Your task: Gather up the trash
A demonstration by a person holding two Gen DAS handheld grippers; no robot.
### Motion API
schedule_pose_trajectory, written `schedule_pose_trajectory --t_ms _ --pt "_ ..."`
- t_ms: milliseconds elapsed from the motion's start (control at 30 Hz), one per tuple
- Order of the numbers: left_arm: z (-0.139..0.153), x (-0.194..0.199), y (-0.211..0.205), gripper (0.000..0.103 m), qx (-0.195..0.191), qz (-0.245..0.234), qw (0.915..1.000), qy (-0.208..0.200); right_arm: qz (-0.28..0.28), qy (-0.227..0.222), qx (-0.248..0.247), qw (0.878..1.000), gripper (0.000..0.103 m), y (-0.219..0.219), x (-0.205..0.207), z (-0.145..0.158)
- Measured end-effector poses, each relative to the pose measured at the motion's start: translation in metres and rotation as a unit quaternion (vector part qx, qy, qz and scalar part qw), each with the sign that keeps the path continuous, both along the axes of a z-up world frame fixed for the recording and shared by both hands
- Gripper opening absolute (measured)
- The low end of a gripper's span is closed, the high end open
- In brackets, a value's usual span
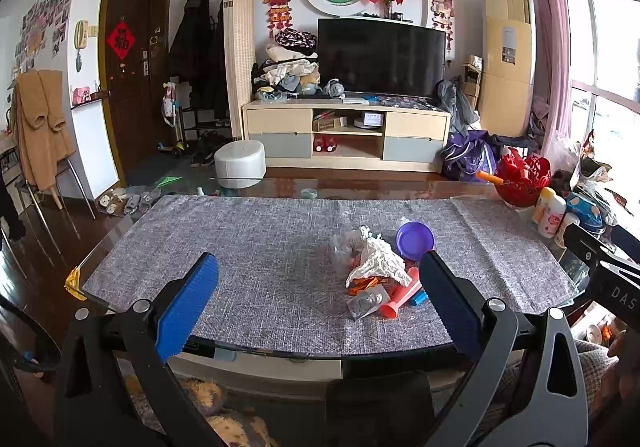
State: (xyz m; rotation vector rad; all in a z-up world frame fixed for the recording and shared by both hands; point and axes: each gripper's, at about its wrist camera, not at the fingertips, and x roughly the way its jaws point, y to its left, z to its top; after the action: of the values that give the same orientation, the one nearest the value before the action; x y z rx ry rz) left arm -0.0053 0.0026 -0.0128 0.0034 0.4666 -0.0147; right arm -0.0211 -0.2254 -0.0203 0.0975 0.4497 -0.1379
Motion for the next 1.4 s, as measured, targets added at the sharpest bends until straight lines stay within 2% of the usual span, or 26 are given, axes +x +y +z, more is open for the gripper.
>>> schedule_pose_trajectory --t_ms 500,767,967,1100,1300,1333,1400 --pt "-0.009 0.019 0.008 0.095 0.012 0.011 0.9997 0.018 0.003 0.009 0.012 1.0 0.1 -0.013 0.02 -0.003" --pt "-0.035 0.058 0.009 0.095 0.03 0.011 0.9976 0.062 -0.001 0.074 0.025 0.997 0.1 -0.022 0.068 -0.04" --pt "-0.065 0.094 0.004 0.095 0.017 -0.015 0.9941 0.106 0.021 0.136 0.047 0.989 0.1 -0.032 0.112 -0.081" --pt "-0.092 0.117 -0.004 0.095 0.015 -0.029 0.9887 0.146 0.017 0.163 0.048 0.985 0.1 -0.032 0.137 -0.098" --pt "-0.122 0.143 -0.022 0.095 0.01 -0.055 0.9809 0.186 0.047 0.19 0.05 0.979 0.1 -0.023 0.173 -0.117" --pt "-0.125 0.146 -0.024 0.095 0.01 -0.059 0.9799 0.19 0.052 0.195 0.049 0.978 0.099 -0.022 0.177 -0.12" --pt "-0.134 0.154 -0.029 0.095 0.007 -0.069 0.9771 0.201 0.056 0.206 0.045 0.976 0.087 -0.018 0.185 -0.126"
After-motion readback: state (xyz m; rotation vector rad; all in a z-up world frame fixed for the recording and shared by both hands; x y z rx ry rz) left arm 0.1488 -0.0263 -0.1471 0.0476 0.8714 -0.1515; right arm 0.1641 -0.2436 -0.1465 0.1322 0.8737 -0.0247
